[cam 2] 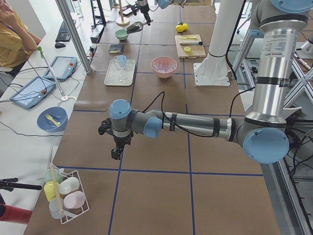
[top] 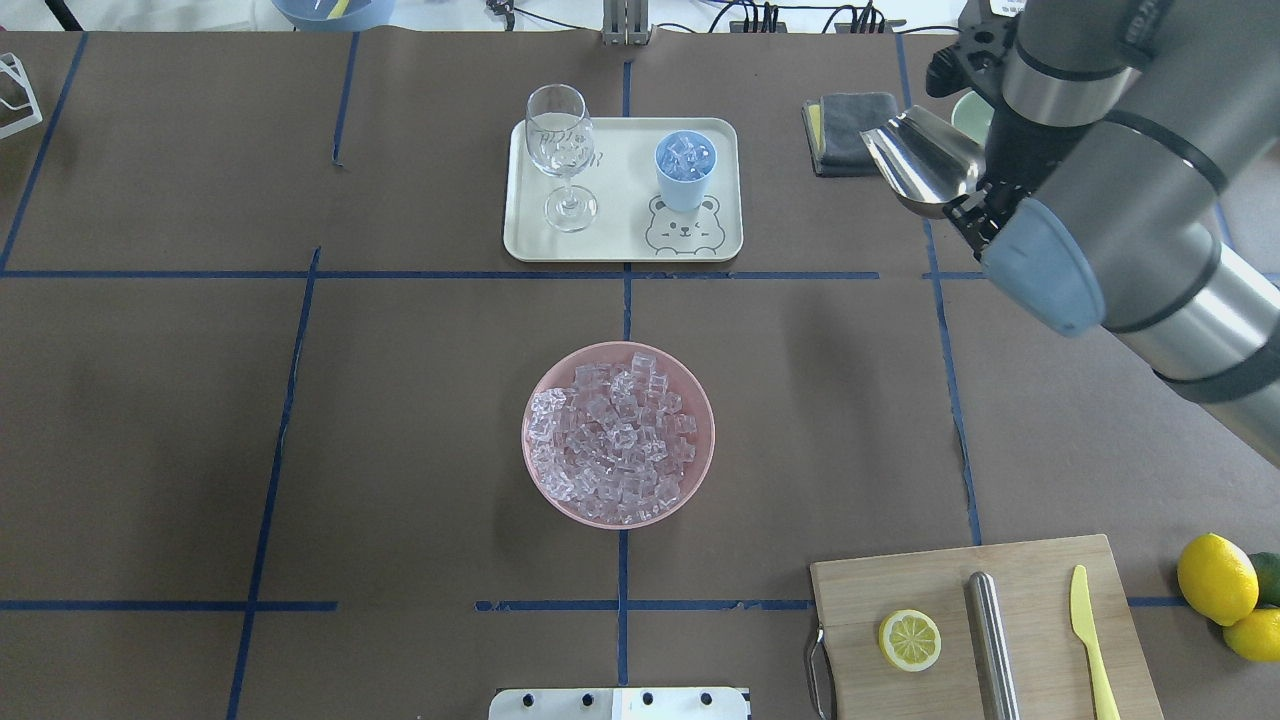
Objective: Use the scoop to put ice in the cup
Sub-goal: 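Carry the empty scoop back to its spot with the right gripper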
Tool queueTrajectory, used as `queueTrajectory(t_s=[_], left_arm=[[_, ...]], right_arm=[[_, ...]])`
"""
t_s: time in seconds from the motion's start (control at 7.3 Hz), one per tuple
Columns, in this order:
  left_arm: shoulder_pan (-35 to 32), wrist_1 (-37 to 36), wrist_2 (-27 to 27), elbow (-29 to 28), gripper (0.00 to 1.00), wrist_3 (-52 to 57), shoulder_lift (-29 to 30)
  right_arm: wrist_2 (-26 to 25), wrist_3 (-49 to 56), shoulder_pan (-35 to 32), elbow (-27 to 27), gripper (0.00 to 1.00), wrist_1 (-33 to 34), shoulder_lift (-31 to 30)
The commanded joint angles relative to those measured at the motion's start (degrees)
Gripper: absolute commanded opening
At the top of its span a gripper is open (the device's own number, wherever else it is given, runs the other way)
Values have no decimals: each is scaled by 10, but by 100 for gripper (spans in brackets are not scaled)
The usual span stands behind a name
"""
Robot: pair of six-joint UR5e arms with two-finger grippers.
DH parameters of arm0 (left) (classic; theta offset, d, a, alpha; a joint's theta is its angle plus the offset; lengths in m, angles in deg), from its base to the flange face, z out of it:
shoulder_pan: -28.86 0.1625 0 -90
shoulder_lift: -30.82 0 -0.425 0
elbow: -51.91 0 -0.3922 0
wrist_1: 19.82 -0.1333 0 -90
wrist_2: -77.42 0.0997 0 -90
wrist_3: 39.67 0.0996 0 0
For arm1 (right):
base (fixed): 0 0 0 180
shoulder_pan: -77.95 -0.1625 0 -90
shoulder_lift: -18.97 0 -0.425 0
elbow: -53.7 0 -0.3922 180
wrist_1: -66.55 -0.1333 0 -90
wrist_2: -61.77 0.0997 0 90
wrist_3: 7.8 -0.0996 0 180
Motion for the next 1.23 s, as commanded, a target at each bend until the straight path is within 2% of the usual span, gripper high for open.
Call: queueTrajectory(t_s=[0.0,0.14,0.41,0.55,1.1], left_arm=[[-16,-36,-51,-1,100,-39,-1],[-16,-54,-53,1,100,-78,2],[-21,-54,-73,1,100,-87,-6],[-21,-53,-72,5,100,-86,-12],[-20,-52,-70,19,100,-86,-14]], right_arm=[[3,-154,1,63,0,-139,-141],[-7,-233,30,63,0,-224,-182],[-26,-333,61,57,0,-389,-276],[-42,-358,88,54,0,-414,-293],[-43,-392,141,35,0,-419,-304]])
